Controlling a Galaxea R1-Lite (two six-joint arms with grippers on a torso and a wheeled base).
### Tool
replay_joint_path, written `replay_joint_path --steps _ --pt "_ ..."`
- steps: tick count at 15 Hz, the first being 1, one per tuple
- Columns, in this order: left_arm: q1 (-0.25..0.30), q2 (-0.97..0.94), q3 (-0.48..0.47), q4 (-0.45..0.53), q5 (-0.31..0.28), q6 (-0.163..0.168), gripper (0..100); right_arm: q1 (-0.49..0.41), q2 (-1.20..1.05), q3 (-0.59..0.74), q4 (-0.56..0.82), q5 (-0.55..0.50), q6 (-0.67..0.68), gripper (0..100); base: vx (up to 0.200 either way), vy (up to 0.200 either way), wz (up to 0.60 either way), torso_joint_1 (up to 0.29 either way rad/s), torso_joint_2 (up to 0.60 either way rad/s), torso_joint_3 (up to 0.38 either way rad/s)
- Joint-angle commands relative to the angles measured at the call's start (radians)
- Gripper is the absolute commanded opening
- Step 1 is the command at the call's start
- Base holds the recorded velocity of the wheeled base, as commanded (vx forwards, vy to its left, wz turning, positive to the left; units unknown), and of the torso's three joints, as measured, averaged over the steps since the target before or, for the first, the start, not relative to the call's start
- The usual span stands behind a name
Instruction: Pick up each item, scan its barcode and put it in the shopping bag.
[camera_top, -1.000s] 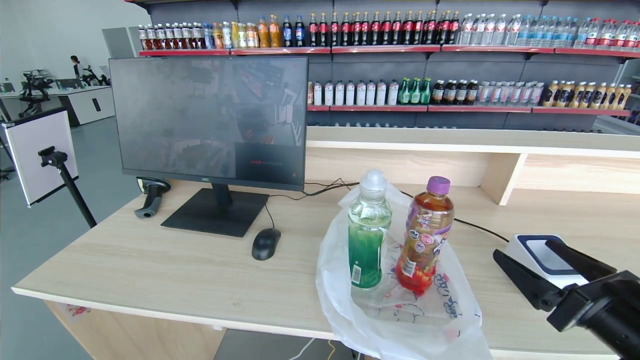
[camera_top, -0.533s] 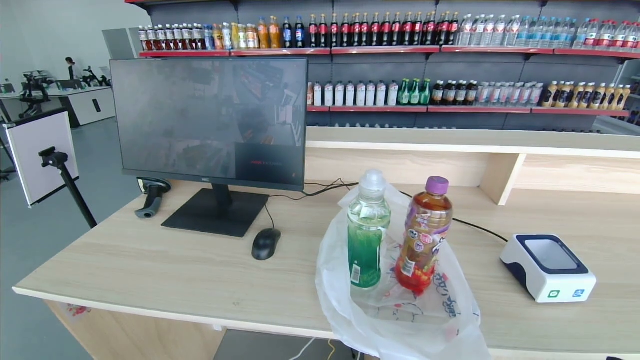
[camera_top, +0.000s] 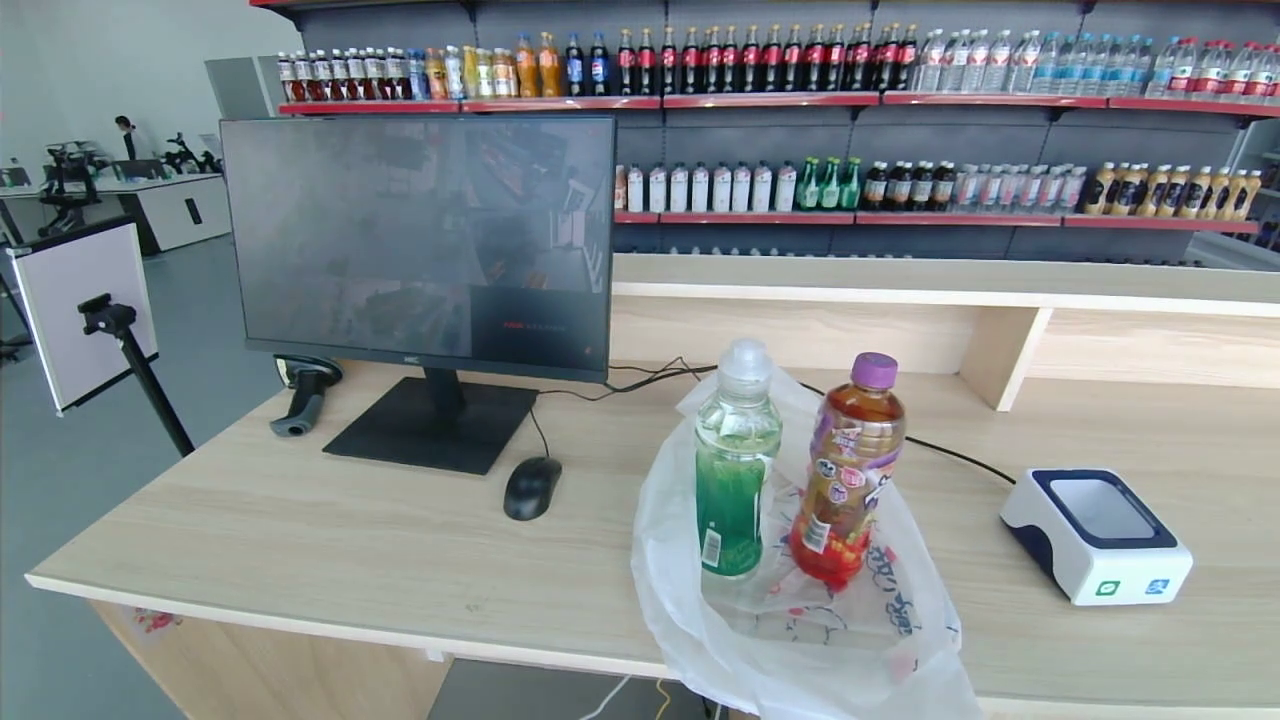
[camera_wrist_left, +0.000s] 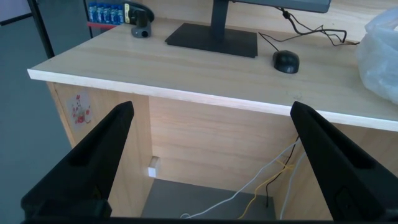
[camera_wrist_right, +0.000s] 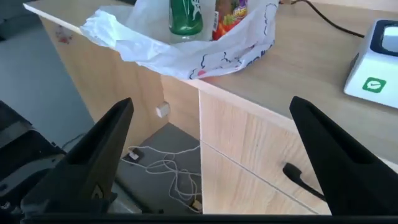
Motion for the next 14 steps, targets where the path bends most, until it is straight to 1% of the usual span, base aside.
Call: replay_joint_path --steps 1,2,3,4,7,8,10,11,12,13,14 --pt "0.000 0.000 0.000 0.000 0.000 0.000 100 -0.006 -0.042 0.005 0.000 0.008 -0.011 100 0.000 0.000 0.00 0.000 0.00 0.000" --pt "0.000 0.000 0.000 0.000 0.000 0.000 100 -0.101 -0.042 0.005 0.000 0.008 -0.011 100 0.000 0.000 0.00 0.000 0.00 0.000" --pt "0.000 0.000 0.000 0.000 0.000 0.000 100 -0.237 -0.042 0.005 0.000 0.008 -0.011 100 0.000 0.000 0.00 0.000 0.00 0.000" --pt "0.000 0.000 0.000 0.000 0.002 0.000 100 -0.332 -0.042 0.005 0.000 0.009 -0.010 100 0.000 0.000 0.00 0.000 0.00 0.000" --pt "0.000 0.000 0.000 0.000 0.000 -0.002 100 -0.329 -0.038 0.005 0.002 0.008 -0.004 100 0.000 0.000 0.00 0.000 0.00 0.000" --pt "0.000 0.000 0.000 0.000 0.000 0.000 100 -0.346 0.012 0.005 0.002 0.008 -0.004 100 0.000 0.000 0.00 0.000 0.00 0.000" --pt "0.000 0.000 0.000 0.000 0.000 0.000 100 -0.456 0.110 0.005 0.000 0.008 -0.005 100 0.000 0.000 0.00 0.000 0.00 0.000" --pt "0.000 0.000 0.000 0.000 0.000 0.000 100 -0.545 0.104 0.005 0.000 0.008 -0.008 100 0.000 0.000 0.00 0.000 0.00 0.000" --pt "0.000 0.000 0.000 0.000 0.002 -0.002 100 -0.595 0.084 0.005 0.000 0.008 -0.007 100 0.000 0.000 0.00 0.000 0.00 0.000" --pt "0.000 0.000 0.000 0.000 0.002 -0.002 100 -0.622 0.050 0.005 0.000 0.008 -0.007 100 0.000 0.000 0.00 0.000 0.00 0.000" --pt "0.000 0.000 0.000 0.000 0.000 0.000 100 -0.627 -0.039 0.007 0.000 0.009 -0.005 100 0.000 0.000 0.00 0.000 0.00 0.000"
